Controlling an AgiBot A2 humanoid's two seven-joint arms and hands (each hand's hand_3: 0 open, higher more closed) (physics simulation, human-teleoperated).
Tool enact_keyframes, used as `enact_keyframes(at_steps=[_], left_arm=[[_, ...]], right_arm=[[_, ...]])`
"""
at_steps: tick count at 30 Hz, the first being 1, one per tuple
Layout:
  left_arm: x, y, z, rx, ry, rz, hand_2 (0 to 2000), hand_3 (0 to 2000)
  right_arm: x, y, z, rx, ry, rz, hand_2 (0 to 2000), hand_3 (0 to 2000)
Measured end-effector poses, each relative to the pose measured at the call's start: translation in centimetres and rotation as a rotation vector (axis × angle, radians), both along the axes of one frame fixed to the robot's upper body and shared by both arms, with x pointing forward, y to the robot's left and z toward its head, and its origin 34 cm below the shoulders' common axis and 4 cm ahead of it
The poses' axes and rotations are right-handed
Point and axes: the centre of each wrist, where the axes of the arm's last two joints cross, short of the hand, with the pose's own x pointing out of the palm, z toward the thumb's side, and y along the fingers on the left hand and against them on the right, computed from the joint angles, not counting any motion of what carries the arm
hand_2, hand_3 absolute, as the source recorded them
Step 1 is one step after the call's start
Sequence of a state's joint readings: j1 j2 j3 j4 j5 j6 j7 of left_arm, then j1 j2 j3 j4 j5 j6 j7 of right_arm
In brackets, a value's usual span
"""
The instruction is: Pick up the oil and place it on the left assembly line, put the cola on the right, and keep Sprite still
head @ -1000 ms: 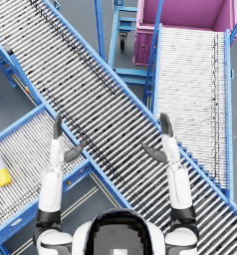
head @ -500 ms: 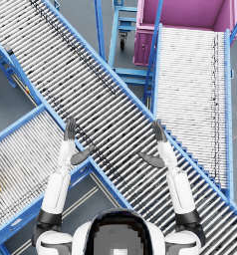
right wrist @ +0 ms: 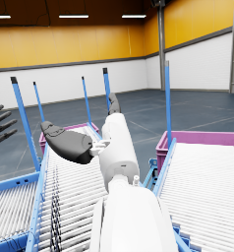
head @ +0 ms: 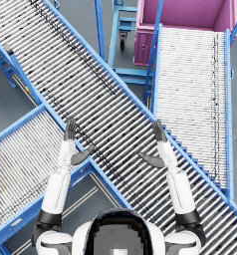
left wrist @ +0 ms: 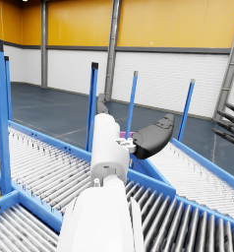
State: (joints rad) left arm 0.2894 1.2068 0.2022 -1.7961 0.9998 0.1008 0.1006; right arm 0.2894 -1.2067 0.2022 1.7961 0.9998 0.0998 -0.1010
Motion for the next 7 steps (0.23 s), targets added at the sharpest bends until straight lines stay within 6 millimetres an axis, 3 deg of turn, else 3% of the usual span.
enact_keyframes(at_steps=[7], left_arm=[[0.00, 0.00, 0.00, 0.000, 0.000, 0.000, 0, 0]], right_arm=[[0.00, 0.00, 0.00, 0.000, 0.000, 0.000, 0, 0]])
